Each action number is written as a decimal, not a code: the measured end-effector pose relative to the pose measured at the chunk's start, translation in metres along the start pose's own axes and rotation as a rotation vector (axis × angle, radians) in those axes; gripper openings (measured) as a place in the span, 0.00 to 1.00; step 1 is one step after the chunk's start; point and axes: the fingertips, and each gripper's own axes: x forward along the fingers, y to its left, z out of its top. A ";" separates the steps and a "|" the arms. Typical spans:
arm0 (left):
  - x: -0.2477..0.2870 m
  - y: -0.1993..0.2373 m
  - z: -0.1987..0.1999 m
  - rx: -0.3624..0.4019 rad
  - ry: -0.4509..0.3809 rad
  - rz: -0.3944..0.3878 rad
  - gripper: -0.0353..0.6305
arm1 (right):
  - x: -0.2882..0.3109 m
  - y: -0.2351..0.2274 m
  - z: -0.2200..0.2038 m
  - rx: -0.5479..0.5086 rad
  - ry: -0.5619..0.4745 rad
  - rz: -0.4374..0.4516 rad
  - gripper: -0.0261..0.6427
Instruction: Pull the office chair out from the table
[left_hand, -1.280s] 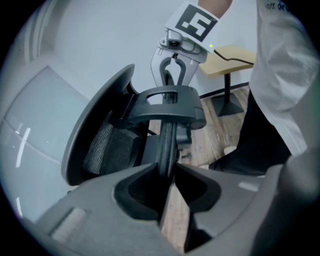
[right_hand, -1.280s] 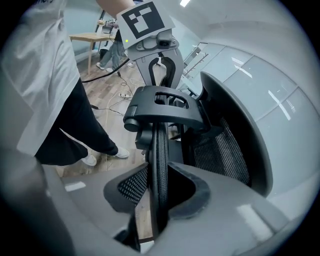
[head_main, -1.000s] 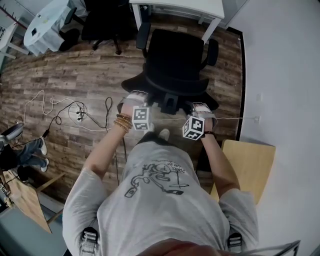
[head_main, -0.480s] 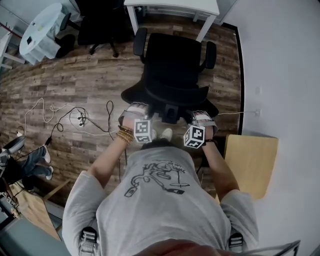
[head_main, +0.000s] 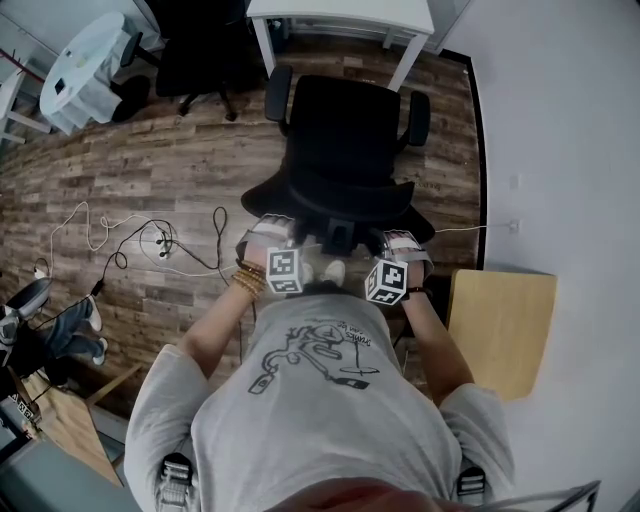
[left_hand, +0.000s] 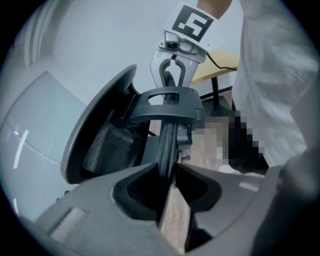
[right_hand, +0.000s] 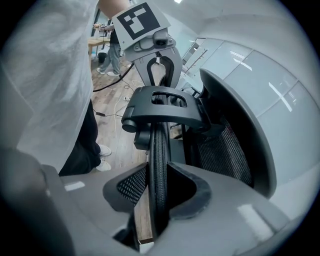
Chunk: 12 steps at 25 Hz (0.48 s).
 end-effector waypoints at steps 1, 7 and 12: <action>-0.001 0.002 0.002 -0.010 -0.005 0.003 0.23 | -0.002 -0.002 0.001 0.015 -0.002 -0.001 0.22; -0.026 0.003 0.022 -0.175 -0.107 0.008 0.23 | -0.034 -0.008 0.015 0.173 -0.095 0.043 0.22; -0.084 0.034 0.055 -0.451 -0.328 0.063 0.16 | -0.089 -0.036 0.046 0.465 -0.331 0.025 0.17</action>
